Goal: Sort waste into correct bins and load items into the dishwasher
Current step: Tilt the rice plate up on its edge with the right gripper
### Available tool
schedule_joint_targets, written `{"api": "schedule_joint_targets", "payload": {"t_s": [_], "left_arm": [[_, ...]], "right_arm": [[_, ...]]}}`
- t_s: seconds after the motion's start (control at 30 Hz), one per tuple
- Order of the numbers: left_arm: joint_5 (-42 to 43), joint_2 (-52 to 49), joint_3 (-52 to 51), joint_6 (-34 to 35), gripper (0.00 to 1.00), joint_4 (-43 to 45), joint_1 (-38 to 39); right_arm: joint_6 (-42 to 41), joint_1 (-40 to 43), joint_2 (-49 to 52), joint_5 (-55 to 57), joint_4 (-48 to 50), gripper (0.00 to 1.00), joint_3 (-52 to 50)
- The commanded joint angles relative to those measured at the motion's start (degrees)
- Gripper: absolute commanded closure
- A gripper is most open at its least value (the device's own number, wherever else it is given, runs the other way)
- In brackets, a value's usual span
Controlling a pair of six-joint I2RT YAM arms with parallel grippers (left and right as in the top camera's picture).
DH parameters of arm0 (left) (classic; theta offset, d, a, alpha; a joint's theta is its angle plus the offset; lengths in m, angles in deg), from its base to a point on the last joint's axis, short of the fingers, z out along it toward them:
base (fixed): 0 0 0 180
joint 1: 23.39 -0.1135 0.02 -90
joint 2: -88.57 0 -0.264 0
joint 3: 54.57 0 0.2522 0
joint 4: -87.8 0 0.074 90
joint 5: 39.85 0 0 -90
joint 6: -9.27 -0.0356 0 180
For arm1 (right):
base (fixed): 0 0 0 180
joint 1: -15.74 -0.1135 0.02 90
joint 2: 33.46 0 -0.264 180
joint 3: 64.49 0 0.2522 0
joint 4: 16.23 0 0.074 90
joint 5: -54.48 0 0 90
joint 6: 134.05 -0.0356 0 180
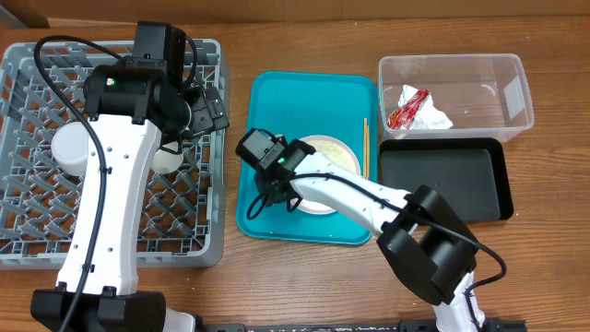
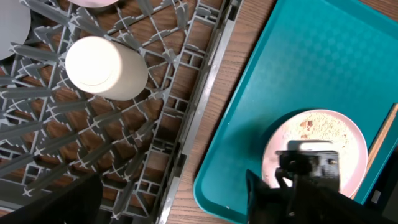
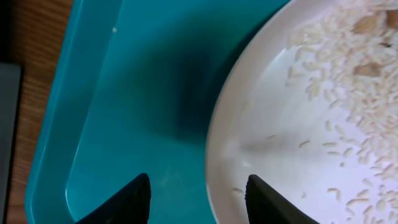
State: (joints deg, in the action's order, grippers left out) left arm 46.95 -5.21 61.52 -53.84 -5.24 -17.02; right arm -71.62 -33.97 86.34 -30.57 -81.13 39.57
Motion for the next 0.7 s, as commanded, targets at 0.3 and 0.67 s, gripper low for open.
{"api": "schedule_joint_targets", "payload": {"t_s": [0.3,0.67], "left_arm": [[0.24,-0.39,0.37,0.76,0.00,0.02,0.02],[0.24,-0.39,0.37,0.76,0.00,0.02,0.02]], "right_arm": [[2.10,-0.59,5.38,2.43,0.46,0.58,-0.35],[2.08,-0.63,6.34,2.93,0.42,0.92,-0.33]]}}
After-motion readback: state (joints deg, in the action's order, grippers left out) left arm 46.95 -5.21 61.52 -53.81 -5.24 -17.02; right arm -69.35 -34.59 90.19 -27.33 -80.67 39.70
